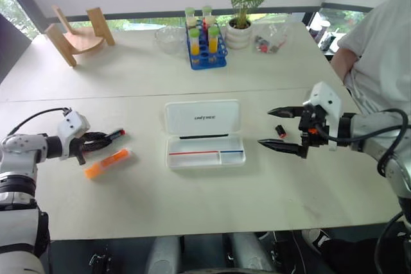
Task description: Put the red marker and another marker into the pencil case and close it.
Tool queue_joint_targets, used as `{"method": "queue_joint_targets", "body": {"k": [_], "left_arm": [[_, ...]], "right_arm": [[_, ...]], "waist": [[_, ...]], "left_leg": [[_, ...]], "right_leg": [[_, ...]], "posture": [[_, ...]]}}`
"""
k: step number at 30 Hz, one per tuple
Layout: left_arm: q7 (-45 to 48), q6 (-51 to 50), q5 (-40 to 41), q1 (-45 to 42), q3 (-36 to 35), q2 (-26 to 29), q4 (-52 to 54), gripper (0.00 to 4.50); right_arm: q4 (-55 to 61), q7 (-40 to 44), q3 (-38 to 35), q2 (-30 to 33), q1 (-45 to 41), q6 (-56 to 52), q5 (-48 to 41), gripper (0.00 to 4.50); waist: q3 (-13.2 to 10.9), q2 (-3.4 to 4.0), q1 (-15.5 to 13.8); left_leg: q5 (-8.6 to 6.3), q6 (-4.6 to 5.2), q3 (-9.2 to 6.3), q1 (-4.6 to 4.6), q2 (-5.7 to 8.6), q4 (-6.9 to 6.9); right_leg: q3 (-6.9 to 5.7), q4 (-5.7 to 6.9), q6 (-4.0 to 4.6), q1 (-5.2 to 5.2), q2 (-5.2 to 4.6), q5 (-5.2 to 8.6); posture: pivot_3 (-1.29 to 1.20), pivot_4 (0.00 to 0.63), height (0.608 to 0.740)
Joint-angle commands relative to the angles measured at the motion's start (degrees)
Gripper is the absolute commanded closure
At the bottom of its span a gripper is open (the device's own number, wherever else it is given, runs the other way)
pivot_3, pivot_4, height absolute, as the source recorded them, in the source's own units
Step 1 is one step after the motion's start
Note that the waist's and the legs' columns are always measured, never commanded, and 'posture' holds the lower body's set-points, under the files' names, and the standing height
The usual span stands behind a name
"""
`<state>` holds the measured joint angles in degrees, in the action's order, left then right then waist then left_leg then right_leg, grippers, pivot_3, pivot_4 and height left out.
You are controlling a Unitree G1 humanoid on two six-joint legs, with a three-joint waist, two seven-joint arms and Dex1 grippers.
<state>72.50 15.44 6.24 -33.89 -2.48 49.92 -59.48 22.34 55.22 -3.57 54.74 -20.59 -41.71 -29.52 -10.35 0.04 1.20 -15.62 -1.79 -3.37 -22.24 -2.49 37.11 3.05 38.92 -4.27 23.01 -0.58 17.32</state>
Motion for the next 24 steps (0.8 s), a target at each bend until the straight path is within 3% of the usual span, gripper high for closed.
{"method": "queue_joint_targets", "body": {"k": [1,5,7,11,15,20,24], "left_arm": [[1.44,-1.26,-0.37,-0.16,-0.64,1.63,-0.55,4.26],[6.13,-7.44,3.38,-2.92,-1.89,2.07,8.23,4.26],[9.68,-13.37,6.27,-4.11,-1.44,1.58,17.68,4.26],[15.68,-27.02,11.31,-5.78,2.29,0.44,36.42,4.26],[17.79,-36.96,14.01,-8.50,7.07,-2.25,47.21,4.26],[17.78,-44.19,15.85,-11.44,11.81,-6.80,53.61,4.26],[11.26,-46.45,12.01,-15.48,17.53,-15.32,53.41,4.26]], "right_arm": [[2.00,-0.54,-2.32,0.92,-0.01,0.41,-0.08,0.00],[1.85,-1.01,-2.29,0.95,0.06,0.71,0.08,0.00],[1.68,-1.30,-2.33,0.88,0.01,0.89,0.19,0.00],[1.17,-1.88,-2.26,0.67,0.00,1.55,0.65,0.00],[1.16,-2.96,-2.68,0.32,0.46,2.05,0.86,0.00],[1.80,-4.31,-3.07,-0.27,1.01,2.00,0.85,0.00],[2.98,-5.89,-3.32,-1.12,1.97,1.77,0.92,0.00]], "waist": [[0.00,0.00,0.11],[-0.04,-0.07,-0.02],[-0.08,-0.14,-0.45],[-0.11,-0.19,-0.62],[-0.11,-0.19,-0.05],[-0.13,-0.20,0.94],[-0.13,-0.20,0.65]], "left_leg": [[0.00,0.00,0.00,0.00,0.00,0.02],[0.01,-0.02,0.00,-0.12,0.00,0.03],[0.02,-0.04,-0.01,-0.21,0.00,0.04],[0.06,-0.10,-0.06,-0.33,0.06,0.10],[0.06,-0.10,-0.02,-0.26,0.07,0.08],[0.06,-0.09,-0.06,-0.22,0.03,0.03],[0.06,-0.08,-0.07,-0.23,0.08,0.10]], "right_leg": [[0.01,0.05,0.00,0.02,0.01,0.00],[0.01,0.09,0.01,0.15,0.01,0.01],[0.01,0.09,0.01,0.21,0.01,0.01],[-0.04,0.06,0.00,0.20,-0.08,0.01],[0.03,0.05,-0.01,0.18,-0.04,0.01],[0.05,0.08,0.04,0.20,0.04,0.04],[0.05,0.08,0.03,0.15,0.01,0.04]], "posture": [[0.00,0.150,0.740],[0.00,0.150,0.740],[0.00,0.150,0.740],[0.00,0.150,0.740],[0.00,0.150,0.740],[0.00,0.150,0.740],[0.00,0.150,0.740]]}}
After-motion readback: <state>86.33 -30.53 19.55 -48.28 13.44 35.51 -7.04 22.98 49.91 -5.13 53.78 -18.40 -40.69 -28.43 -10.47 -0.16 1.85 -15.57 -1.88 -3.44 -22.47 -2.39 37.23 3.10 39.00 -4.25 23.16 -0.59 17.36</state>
